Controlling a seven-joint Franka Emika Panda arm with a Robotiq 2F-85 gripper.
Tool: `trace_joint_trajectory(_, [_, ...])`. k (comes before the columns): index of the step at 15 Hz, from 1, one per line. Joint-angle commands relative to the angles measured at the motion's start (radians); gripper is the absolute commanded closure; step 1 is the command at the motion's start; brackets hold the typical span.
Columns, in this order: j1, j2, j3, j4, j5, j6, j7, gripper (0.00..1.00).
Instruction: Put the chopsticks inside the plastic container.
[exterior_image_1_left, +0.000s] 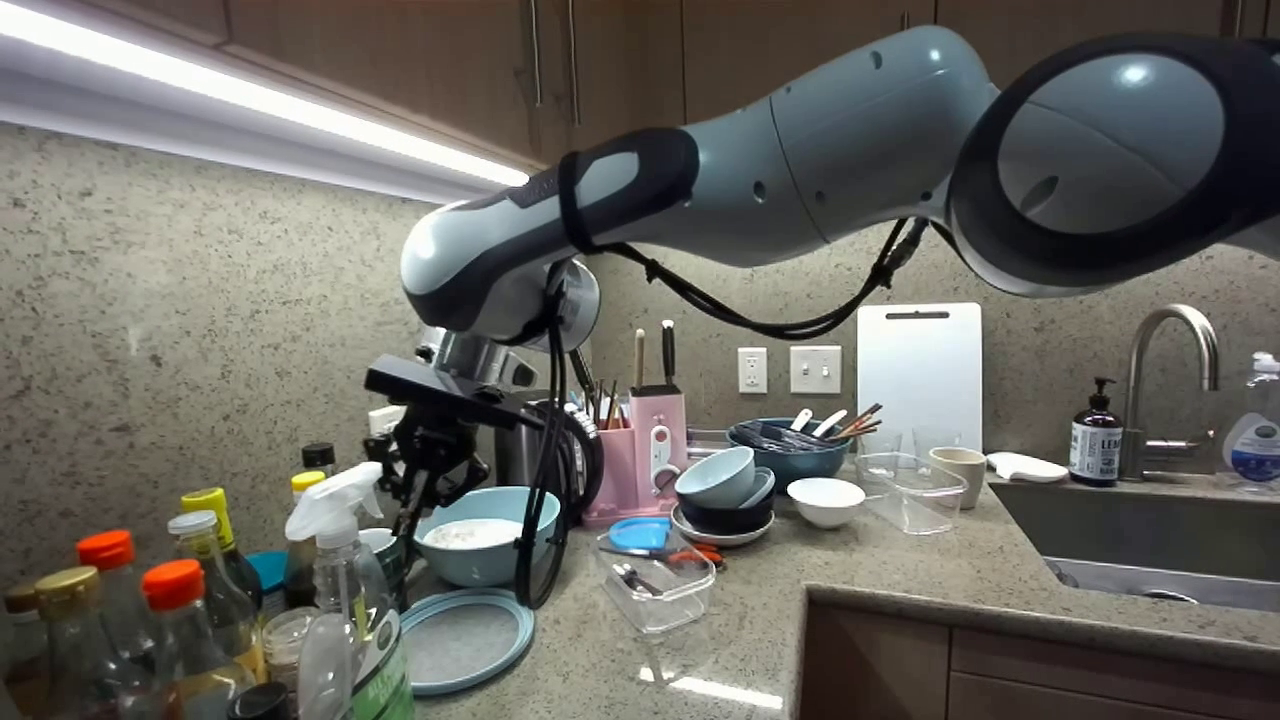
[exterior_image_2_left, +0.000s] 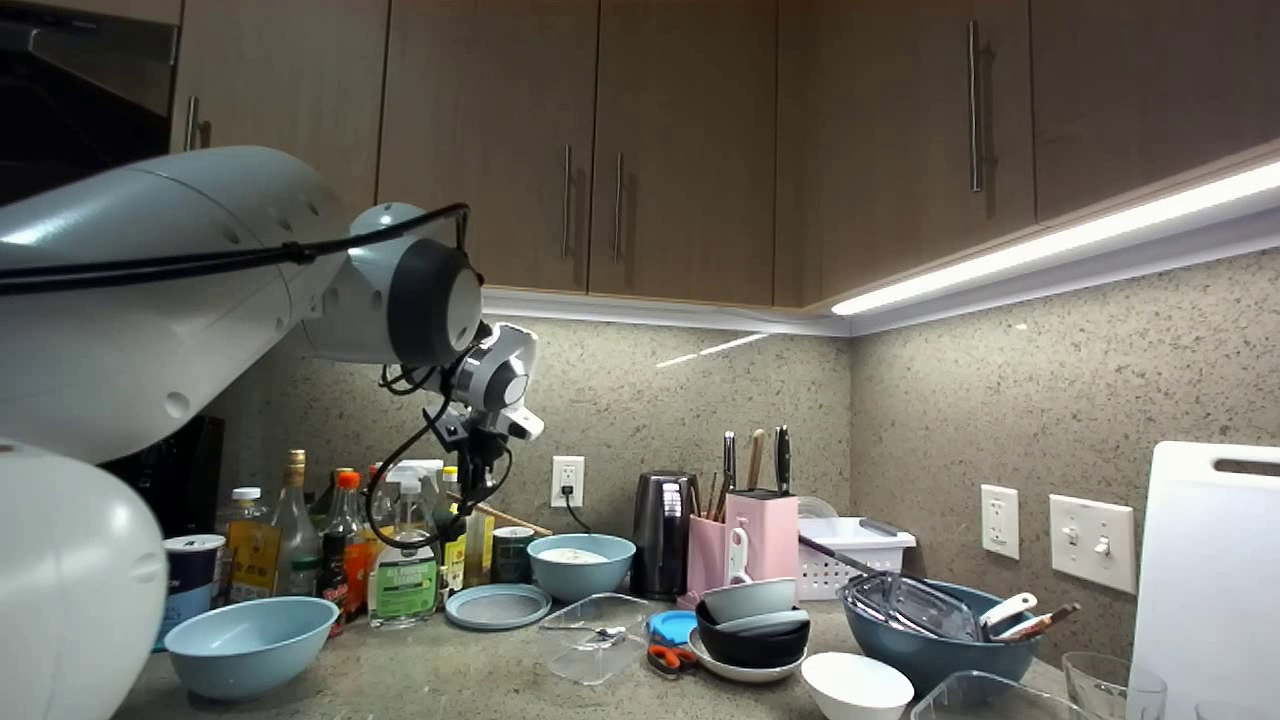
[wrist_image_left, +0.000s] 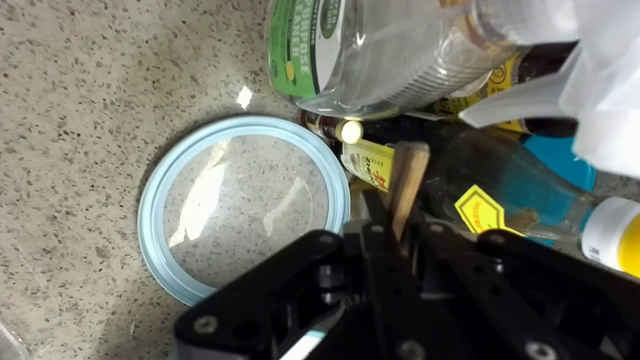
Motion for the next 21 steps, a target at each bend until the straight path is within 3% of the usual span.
trace_joint_trajectory(1, [0.001,0.005,0.000,0.000,0.000,0.000,0.000,0.91])
trace_joint_trajectory(2, [0.001,0.008,0.000,0.000,0.000,0.000,0.000,0.98])
trace_joint_trajectory(4, [-0.011,-0.026,0.006,-0.042,0.008,-0.007,-0.016,0.98])
trace_joint_trajectory(12, [0.017,-0.212,-0.109,-0.345,0.008,0.278,0.209,0.98])
trace_joint_trajectory(15, [0.007,-0.275,-0.092,-0.468,0.011,0.375,0.295,0.98])
trace_joint_trajectory(16, [0.005,-0.276,-0.088,-0.481,0.004,0.418,0.296,0.98])
trace_joint_trajectory(17, [-0.009,-0.198,-0.078,-0.355,-0.015,0.341,0.266,0.91])
trace_joint_trajectory(21, [-0.008,-0.231,-0.076,-0.419,-0.014,0.389,0.270,0.91])
